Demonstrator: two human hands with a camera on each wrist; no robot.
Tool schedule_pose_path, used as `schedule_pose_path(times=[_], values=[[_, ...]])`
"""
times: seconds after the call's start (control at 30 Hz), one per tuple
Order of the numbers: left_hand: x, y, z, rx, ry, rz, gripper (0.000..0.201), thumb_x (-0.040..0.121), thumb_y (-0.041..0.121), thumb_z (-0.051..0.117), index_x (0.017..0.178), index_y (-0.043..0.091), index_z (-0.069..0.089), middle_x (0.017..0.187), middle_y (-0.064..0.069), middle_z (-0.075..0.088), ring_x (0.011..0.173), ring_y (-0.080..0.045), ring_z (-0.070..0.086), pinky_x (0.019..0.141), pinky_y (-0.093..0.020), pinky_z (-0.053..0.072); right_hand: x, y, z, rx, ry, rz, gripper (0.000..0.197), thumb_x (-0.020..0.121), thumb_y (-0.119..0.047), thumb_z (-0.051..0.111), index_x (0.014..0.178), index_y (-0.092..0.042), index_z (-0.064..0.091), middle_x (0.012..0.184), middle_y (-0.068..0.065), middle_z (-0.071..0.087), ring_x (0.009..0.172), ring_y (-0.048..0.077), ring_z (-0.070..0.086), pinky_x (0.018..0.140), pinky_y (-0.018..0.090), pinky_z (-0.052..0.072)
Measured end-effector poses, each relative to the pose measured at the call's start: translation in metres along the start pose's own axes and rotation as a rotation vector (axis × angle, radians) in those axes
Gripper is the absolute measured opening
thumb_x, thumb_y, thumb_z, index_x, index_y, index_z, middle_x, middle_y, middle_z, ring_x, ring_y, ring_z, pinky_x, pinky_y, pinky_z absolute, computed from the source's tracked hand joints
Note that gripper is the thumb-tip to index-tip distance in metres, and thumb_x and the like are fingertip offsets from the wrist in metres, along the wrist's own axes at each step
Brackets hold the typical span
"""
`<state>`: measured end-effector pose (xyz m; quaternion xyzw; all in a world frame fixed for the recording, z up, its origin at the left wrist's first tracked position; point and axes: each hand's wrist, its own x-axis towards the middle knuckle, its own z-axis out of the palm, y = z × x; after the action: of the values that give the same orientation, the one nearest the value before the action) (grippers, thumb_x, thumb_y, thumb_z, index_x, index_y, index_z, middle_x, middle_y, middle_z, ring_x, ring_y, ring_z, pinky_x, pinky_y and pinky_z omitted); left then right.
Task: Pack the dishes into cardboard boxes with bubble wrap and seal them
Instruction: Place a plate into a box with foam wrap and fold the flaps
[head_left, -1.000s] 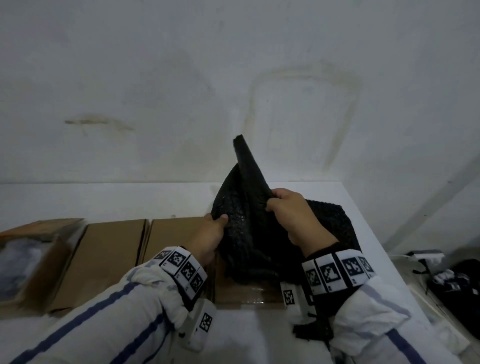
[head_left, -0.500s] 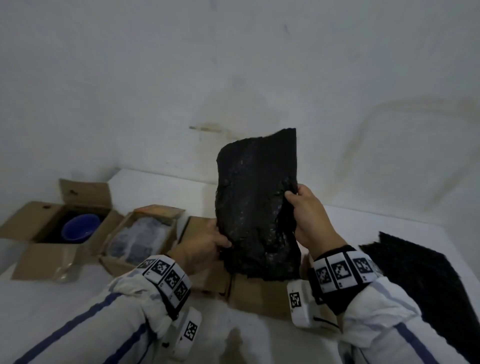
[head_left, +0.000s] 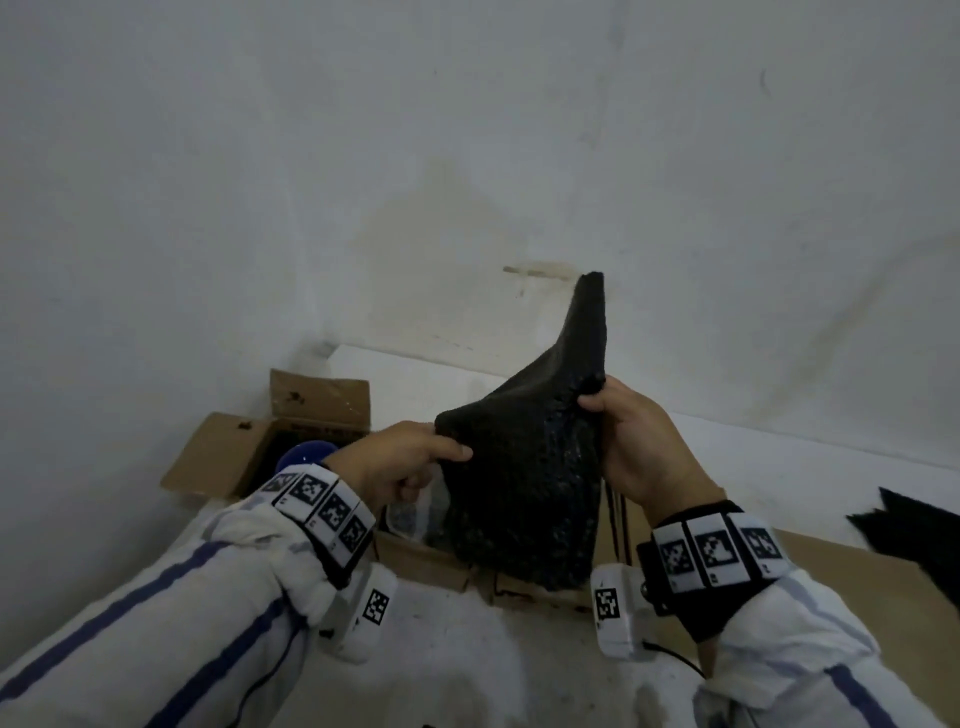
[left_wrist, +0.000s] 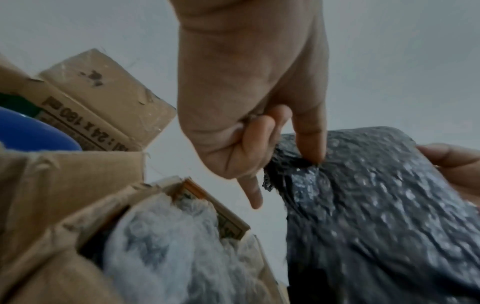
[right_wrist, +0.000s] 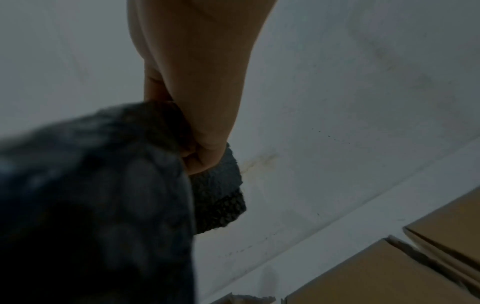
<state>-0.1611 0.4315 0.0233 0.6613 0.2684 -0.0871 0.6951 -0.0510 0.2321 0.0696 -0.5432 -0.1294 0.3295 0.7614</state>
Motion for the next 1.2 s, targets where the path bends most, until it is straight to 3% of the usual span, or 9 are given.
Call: schedule_pose_path(times=[0.2,0.27,0.4,0.53,0.73,0.9,1.07,1.13,1.2], values=[[-0.016,0.01,-0.022,-0.354,-0.237,-0.034,0.024,0.079,0.043,0.058,0.074,0.022,0.068,0.05,0.006,0.052,0.033,-0.005,0.033,0.037,-0.012,0.022,-0.003,0.013,0.028,0.044,-0.041,-0.007,0.049,0.081,0.007,0.024,0.109,-0.009,0.061,0.111,0.013,0.064,0.103,0.03,0.059,0.095,0.04,0.046],[-0.015,0.01,-0.024,-0.427,-0.245,-0.015,0.031,0.079,0.048,0.056,0.086,0.022,0.069,0.06,0.003,0.061,0.036,-0.009,0.044,0.036,-0.013,0.031,-0.002,0.014,0.032,0.019,-0.048,0.001,0.051,0.08,0.008,0.023,0.107,-0.011,0.063,0.11,0.011,0.065,0.103,0.028,0.059,0.097,0.04,0.044],[-0.013,0.014,-0.029,-0.586,-0.2,0.057,0.038,0.08,0.038,0.057,0.112,0.017,0.062,0.098,-0.005,0.07,0.073,-0.022,0.069,0.052,-0.026,0.055,0.003,0.017,0.03,-0.144,0.027,-0.042,0.039,0.075,-0.006,0.041,0.108,-0.003,0.062,0.112,0.013,0.064,0.102,0.028,0.058,0.092,0.04,0.044],[-0.013,0.027,-0.03,-0.717,-0.117,0.253,0.026,0.093,0.018,0.052,0.117,0.011,0.059,0.115,-0.009,0.065,0.1,-0.023,0.063,0.076,-0.029,0.059,0.003,0.013,0.026,-0.449,0.169,-0.128,0.008,0.081,-0.012,0.055,0.074,-0.013,0.057,0.065,-0.005,0.054,0.067,0.015,0.043,0.056,0.027,0.029],[-0.015,0.029,-0.034,-0.682,0.022,0.467,0.026,0.097,0.018,0.049,0.121,0.012,0.055,0.12,-0.002,0.064,0.109,-0.015,0.06,0.088,-0.03,0.054,0.008,0.023,0.038,-0.506,0.163,-0.17,0.018,0.092,-0.011,0.053,0.077,-0.007,0.062,0.067,0.005,0.059,0.066,0.018,0.055,0.061,0.029,0.044],[-0.005,-0.017,-0.039,-0.093,0.249,0.155,0.037,0.092,0.022,0.061,0.127,0.009,0.055,0.12,-0.009,0.063,0.102,-0.024,0.06,0.079,-0.036,0.051,0.008,0.061,0.039,-0.63,0.219,0.115,0.025,0.089,-0.028,0.062,0.077,-0.006,0.065,0.075,0.009,0.064,0.067,0.019,0.062,0.06,0.027,0.053],[0.004,-0.059,-0.044,0.699,0.325,0.197,0.062,0.082,0.031,0.069,0.133,0.012,0.039,0.123,-0.005,0.057,0.109,-0.026,0.058,0.088,-0.036,0.05,0.004,0.098,0.04,-1.021,0.086,0.245,0.016,0.088,-0.017,0.061,0.077,-0.023,0.05,0.076,0.001,0.057,0.067,0.017,0.056,0.053,0.024,0.048],[0.004,-0.064,-0.042,0.873,0.451,0.273,0.085,0.077,0.036,0.075,0.14,0.017,0.022,0.129,-0.009,0.044,0.113,-0.028,0.051,0.086,-0.041,0.049,0.003,0.101,0.044,-1.244,0.125,0.138,0.021,0.082,-0.02,0.067,0.096,-0.017,0.051,0.095,0.006,0.058,0.084,0.023,0.059,0.069,0.032,0.052],[0.0,-0.064,-0.04,1.106,0.604,0.447,0.107,0.068,0.041,0.08,0.146,0.025,0.007,0.136,-0.012,0.032,0.116,-0.031,0.043,0.087,-0.045,0.046,0.004,0.102,0.046,-1.466,0.166,0.017,0.071,0.077,-0.025,0.07,0.136,-0.016,0.032,0.126,0.012,0.045,0.11,0.03,0.052,0.085,0.036,0.05]])
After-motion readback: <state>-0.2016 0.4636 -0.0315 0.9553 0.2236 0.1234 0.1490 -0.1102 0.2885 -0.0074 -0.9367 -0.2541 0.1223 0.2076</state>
